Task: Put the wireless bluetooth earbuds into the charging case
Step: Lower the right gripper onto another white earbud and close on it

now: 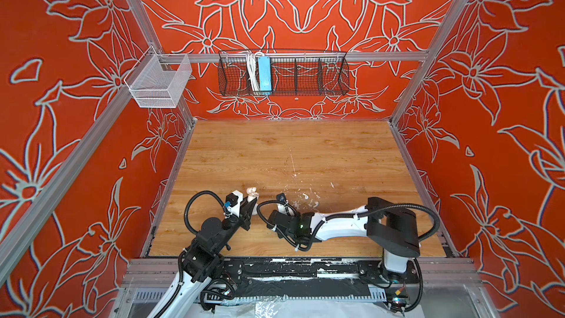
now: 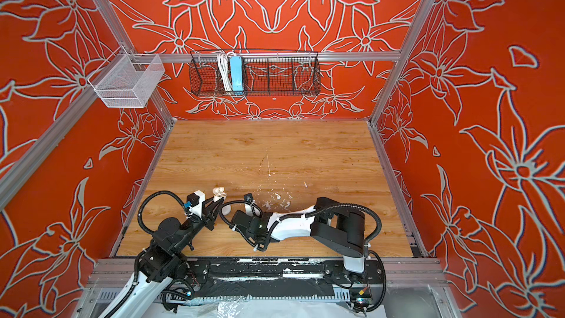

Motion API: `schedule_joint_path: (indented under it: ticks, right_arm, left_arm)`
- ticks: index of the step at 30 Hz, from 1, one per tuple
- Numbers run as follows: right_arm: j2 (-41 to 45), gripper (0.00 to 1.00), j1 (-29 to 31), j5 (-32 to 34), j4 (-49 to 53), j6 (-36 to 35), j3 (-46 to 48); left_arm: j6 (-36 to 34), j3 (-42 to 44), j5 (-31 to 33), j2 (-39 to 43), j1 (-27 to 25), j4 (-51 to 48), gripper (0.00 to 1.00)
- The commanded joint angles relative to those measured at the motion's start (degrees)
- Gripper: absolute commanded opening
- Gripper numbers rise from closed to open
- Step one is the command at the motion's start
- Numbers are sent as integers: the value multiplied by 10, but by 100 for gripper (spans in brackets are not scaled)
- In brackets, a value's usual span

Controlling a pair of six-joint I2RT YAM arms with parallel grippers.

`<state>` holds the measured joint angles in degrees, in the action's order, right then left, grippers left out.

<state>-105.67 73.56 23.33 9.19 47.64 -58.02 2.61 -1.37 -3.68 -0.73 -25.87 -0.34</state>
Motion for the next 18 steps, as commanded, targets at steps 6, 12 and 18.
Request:
schedule_joint_path:
  ticks: [6, 12, 18]
  right_arm:
    - [-7, 40, 1, -11, 75, 29, -25]
    - [-14, 39, 0, -18, 127, 38, -55]
    - [-30, 39, -2, -49, 179, 44, -105]
  left_arm:
    - [1, 3, -1, 7, 3, 8, 0]
    - [1, 3, -2, 7, 3, 8, 0]
    - [4, 3, 6, 7, 3, 8, 0]
